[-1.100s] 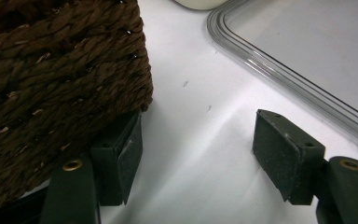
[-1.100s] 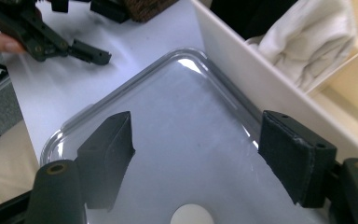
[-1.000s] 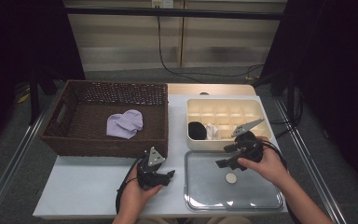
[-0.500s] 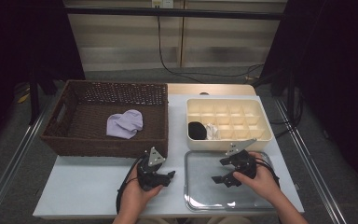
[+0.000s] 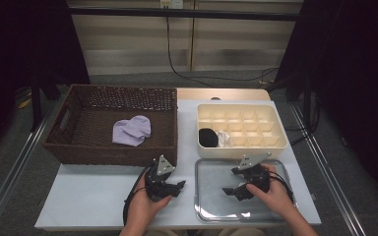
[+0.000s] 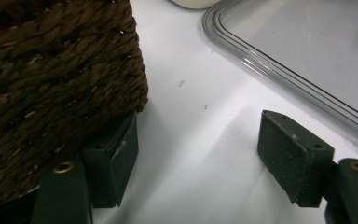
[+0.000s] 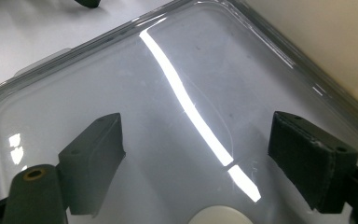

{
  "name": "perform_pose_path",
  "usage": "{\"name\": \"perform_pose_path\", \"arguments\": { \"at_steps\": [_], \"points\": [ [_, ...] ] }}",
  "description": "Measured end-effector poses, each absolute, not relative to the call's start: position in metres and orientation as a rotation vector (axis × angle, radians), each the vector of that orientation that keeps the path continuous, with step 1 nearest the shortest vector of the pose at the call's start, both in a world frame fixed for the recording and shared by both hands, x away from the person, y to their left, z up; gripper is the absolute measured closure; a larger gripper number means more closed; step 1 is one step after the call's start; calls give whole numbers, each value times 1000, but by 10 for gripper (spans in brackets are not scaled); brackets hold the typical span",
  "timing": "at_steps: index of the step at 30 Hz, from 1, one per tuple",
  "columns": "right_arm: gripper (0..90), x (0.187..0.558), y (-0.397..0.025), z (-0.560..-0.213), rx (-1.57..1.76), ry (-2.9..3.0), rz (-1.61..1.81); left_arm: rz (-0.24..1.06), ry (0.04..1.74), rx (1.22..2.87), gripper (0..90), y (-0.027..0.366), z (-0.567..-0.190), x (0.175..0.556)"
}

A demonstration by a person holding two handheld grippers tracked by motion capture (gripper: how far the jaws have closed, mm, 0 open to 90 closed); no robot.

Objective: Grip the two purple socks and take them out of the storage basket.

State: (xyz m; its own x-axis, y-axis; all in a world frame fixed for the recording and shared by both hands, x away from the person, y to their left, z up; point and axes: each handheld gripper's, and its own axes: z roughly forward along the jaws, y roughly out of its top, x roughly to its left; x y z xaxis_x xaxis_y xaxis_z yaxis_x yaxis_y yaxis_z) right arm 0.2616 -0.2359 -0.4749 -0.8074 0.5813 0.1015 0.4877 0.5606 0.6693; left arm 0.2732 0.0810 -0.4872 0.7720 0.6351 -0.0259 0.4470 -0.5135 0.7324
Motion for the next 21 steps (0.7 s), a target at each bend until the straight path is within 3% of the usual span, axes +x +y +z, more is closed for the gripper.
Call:
{"name": "perform_pose_path", "arguments": {
  "at_steps": [21],
  "points": [
    [165, 251, -235, -484, 852, 2558, 1099, 314, 791, 2205, 255, 81, -487, 273]
  ]
}}
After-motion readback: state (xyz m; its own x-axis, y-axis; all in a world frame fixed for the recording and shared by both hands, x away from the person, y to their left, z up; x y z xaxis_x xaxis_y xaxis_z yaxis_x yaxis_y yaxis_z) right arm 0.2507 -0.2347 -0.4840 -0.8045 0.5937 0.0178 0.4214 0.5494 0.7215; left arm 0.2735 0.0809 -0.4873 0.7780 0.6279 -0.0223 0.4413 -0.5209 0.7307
